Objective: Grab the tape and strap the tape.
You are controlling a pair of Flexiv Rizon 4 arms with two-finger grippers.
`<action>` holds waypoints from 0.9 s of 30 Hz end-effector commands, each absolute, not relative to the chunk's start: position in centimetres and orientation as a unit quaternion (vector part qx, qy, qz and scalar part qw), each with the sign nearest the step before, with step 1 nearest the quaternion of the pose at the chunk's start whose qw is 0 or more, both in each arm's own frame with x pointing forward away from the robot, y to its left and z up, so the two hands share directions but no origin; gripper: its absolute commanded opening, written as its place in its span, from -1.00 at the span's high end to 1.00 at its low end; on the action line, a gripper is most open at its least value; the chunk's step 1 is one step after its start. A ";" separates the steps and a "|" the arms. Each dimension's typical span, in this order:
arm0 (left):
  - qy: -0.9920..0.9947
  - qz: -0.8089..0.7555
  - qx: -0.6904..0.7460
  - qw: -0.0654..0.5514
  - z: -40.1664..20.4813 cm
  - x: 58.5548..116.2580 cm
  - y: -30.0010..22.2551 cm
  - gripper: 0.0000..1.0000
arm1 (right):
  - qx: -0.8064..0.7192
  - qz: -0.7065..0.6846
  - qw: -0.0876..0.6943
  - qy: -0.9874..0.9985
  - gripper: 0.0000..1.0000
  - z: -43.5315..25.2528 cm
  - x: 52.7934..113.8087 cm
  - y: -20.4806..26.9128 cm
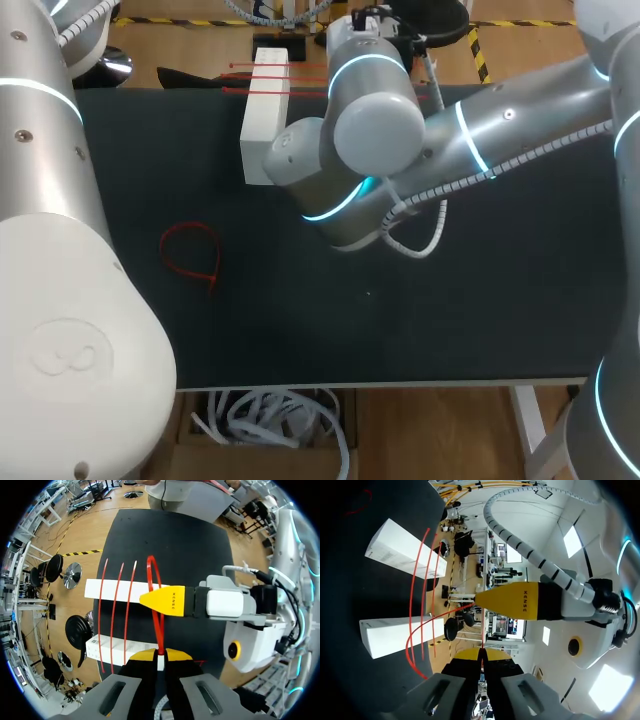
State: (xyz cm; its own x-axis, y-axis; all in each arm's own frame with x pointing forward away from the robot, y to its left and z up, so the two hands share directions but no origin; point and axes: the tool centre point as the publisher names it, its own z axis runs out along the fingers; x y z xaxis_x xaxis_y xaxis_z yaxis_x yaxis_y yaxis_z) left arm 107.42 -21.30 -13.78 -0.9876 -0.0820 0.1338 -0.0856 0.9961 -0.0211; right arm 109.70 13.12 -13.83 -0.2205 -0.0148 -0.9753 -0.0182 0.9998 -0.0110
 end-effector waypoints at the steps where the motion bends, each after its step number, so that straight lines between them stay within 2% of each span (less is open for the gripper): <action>1: -0.997 0.011 0.042 0.069 -13.6 107.6 -21.4 1.00 | -0.011 -0.002 0.622 0.783 1.00 -13.6 109.7 13.3; 27: -0.997 0.011 0.042 0.069 -13.6 107.6 -21.4 1.00 | -0.025 -0.006 0.619 0.785 1.00 -13.8 109.6 14.3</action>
State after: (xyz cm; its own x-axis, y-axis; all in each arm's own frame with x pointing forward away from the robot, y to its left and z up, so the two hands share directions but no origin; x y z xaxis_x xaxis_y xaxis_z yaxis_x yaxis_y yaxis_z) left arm 107.43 -21.29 -13.77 -0.9876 -0.0822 0.1340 -0.0857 0.9961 -0.0210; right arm 109.61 14.11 -14.04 -0.2250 -0.0433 -0.9734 -0.0335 0.9988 -0.0367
